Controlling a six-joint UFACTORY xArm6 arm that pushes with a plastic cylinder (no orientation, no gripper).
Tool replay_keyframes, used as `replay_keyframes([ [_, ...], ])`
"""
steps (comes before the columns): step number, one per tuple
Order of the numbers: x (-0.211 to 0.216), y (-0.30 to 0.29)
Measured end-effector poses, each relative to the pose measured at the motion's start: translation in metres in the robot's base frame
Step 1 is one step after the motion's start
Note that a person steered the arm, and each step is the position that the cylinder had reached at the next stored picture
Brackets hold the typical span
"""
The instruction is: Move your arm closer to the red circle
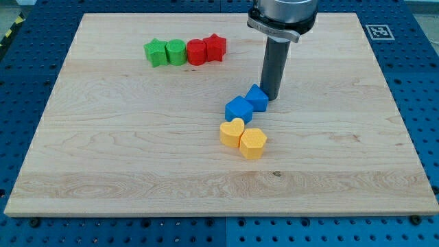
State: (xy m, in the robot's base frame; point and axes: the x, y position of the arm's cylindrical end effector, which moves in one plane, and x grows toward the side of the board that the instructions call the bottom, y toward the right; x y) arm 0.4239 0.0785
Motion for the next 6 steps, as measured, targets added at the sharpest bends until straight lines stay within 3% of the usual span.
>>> replay_keyframes([
  [5,-0.025,0.005],
  [6,-0.064,-0.003],
])
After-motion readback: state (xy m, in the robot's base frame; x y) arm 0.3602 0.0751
